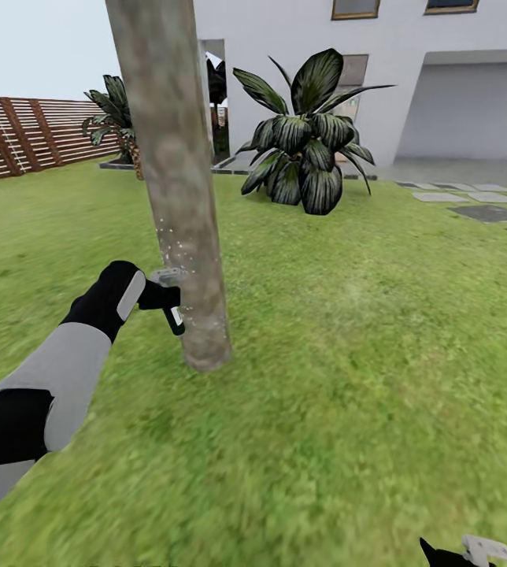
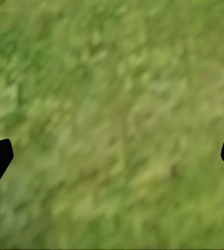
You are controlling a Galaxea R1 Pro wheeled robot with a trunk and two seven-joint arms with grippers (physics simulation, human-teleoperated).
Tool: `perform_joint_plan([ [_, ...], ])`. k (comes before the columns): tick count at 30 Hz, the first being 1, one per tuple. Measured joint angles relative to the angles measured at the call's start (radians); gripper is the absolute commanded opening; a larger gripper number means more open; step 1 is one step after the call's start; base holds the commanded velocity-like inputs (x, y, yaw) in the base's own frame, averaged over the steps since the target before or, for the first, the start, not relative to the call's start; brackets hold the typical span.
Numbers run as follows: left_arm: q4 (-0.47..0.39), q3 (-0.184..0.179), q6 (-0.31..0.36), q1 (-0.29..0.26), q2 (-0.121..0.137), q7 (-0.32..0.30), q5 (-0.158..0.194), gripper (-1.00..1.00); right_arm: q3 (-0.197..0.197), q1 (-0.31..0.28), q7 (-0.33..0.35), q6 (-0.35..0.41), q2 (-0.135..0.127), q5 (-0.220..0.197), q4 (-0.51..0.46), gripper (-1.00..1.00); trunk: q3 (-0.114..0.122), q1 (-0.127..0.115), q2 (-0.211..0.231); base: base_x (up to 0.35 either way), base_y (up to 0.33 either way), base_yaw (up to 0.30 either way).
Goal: In the garden, pick up the pesticide atomizer on the floor and spray pesticide onto both trees until each tree trunk is fully covered.
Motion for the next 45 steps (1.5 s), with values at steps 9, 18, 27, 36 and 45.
perform_joint_plan([
  [9, 0.000, -0.002, 0.000, 0.000, 0.002, 0.002, -0.001, -1.00, 0.000, 0.000, 0.000, -0.001, -0.002, -0.001, -0.001, 1.00, 0.000, 0.000, 0.000, 0.000, -0.272, 0.003],
  [18, 0.013, -0.003, -0.024, 0.051, 0.002, 0.002, -0.001, -1.00, 0.000, 0.000, 0.000, 0.000, -0.002, -0.001, -0.001, 1.00, 0.000, 0.000, 0.000, 0.000, -0.272, 0.192],
  [27, 0.000, -0.003, -0.113, 0.112, -0.005, 0.005, -0.003, -1.00, -0.002, 0.000, 0.000, 0.000, -0.001, -0.001, -0.002, 1.00, 0.000, 0.000, 0.000, 0.045, -0.206, 0.027],
  [36, 0.007, 0.000, -0.003, -0.038, 0.005, 0.084, 0.001, -1.00, -0.001, 0.000, 0.000, 0.000, -0.002, -0.001, -0.001, 1.00, 0.000, 0.000, 0.000, 0.001, -0.003, 0.000],
  [45, 0.006, -0.001, -0.201, 0.246, -0.009, 0.085, 0.055, -1.00, 0.000, 0.000, 0.000, 0.000, -0.002, -0.001, 0.001, 1.00, 0.000, 0.000, 0.000, 0.000, 0.000, 0.000],
])
